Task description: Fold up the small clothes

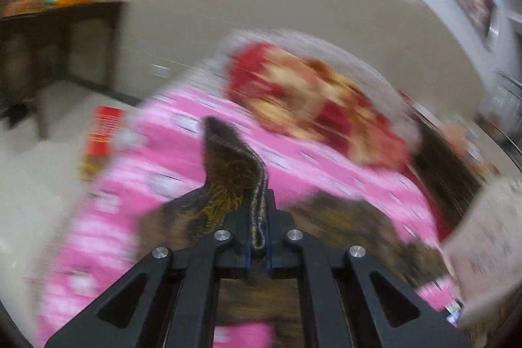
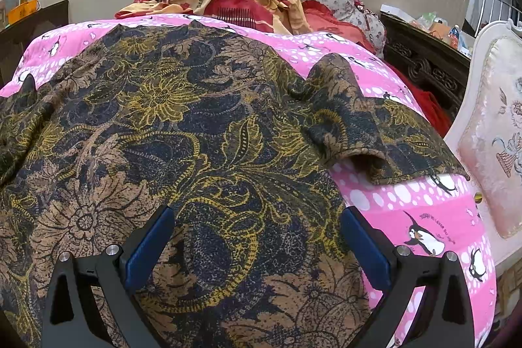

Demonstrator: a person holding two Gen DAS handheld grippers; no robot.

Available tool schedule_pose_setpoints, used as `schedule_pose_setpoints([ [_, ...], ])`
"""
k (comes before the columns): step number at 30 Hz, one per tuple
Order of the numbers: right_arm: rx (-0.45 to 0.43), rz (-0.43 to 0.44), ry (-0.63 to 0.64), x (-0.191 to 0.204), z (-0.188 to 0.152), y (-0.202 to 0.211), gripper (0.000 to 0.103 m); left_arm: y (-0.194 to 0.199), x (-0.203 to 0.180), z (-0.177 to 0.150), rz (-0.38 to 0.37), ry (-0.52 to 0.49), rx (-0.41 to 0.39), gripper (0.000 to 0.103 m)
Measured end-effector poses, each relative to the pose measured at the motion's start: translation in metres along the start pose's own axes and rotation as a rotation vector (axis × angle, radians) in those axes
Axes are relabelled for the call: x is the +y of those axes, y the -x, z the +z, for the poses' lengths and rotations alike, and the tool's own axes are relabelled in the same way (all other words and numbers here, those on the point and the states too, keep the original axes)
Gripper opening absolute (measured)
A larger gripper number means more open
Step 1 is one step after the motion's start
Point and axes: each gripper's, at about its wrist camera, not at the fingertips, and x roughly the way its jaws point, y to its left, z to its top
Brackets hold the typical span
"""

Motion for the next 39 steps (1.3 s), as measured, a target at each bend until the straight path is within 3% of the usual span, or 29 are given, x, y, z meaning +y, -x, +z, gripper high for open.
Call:
schedule_pose_setpoints([
  [2,0.003,-0.008,0.0,0.0,0.001,0.0,0.103,-0.043,-0.039,-0.029,-0.092,-0.03,0.079,0.005],
  [5,0.009,-0.001,-0.005,-0.001,0.006,0.007,0.103,-0.099,-0.078,-0.072,-0.163,-0.047,0.184,0.005],
  [8,-0.036,0.048,-0.011,-0.007,0.025,0.025,0.103,-0.15,-0.101,-0.122,-0.14,-0.102,0.301,0.006],
  [11,-0.064,0.159,-0.019,-0.007,0.056,0.037,0.103,-0.169,-0.103,-0.153,-0.091,-0.128,0.383,0.019],
  [13,-0.088,0.304,-0.029,0.001,0.077,0.038,0.103,-0.158,-0.098,-0.159,-0.112,-0.121,0.372,0.041],
  [14,-0.08,0.399,-0.031,0.008,0.086,0.032,0.103,-0.149,-0.096,-0.159,-0.11,-0.126,0.359,0.047],
  [16,-0.02,0.594,-0.022,0.029,0.096,0.01,0.102,-0.128,-0.086,-0.16,-0.088,-0.135,0.312,0.062],
  [17,0.006,0.651,-0.012,0.042,0.099,-0.003,0.094,-0.119,-0.078,-0.162,-0.072,-0.13,0.301,0.063],
  [18,0.022,0.671,0.002,0.051,0.1,-0.015,0.079,-0.113,-0.074,-0.165,-0.067,-0.132,0.302,0.063],
  [21,0.107,0.758,0.026,0.082,0.1,-0.055,0.057,-0.099,-0.058,-0.186,0.017,-0.219,0.291,0.063],
  [24,0.162,0.809,-0.023,0.092,0.099,-0.082,0.051,-0.078,-0.03,-0.194,0.031,-0.198,0.259,0.064],
  [27,0.177,0.906,-0.096,0.09,0.102,-0.097,0.048,-0.074,0.003,-0.189,0.137,-0.034,0.217,0.075],
  [28,0.2,0.947,-0.116,0.091,0.102,-0.103,0.048,-0.075,0.014,-0.189,0.117,0.024,0.221,0.075],
  [29,0.21,0.953,-0.114,0.093,0.103,-0.106,0.046,-0.072,0.02,-0.187,0.092,0.065,0.192,0.075],
  [31,0.212,0.959,-0.114,0.1,0.104,-0.105,0.038,-0.072,0.019,-0.188,0.107,0.053,0.194,0.075],
  [34,0.224,0.927,-0.095,0.106,0.106,-0.104,0.009,-0.077,0.012,-0.189,0.146,0.009,0.209,0.076],
  [35,0.211,0.914,-0.093,0.105,0.108,-0.099,0.005,-0.078,0.01,-0.189,0.153,0.001,0.212,0.077],
  [39,0.139,0.805,-0.096,0.081,0.122,-0.083,0.005,-0.076,0.012,-0.189,0.148,0.006,0.21,0.077],
])
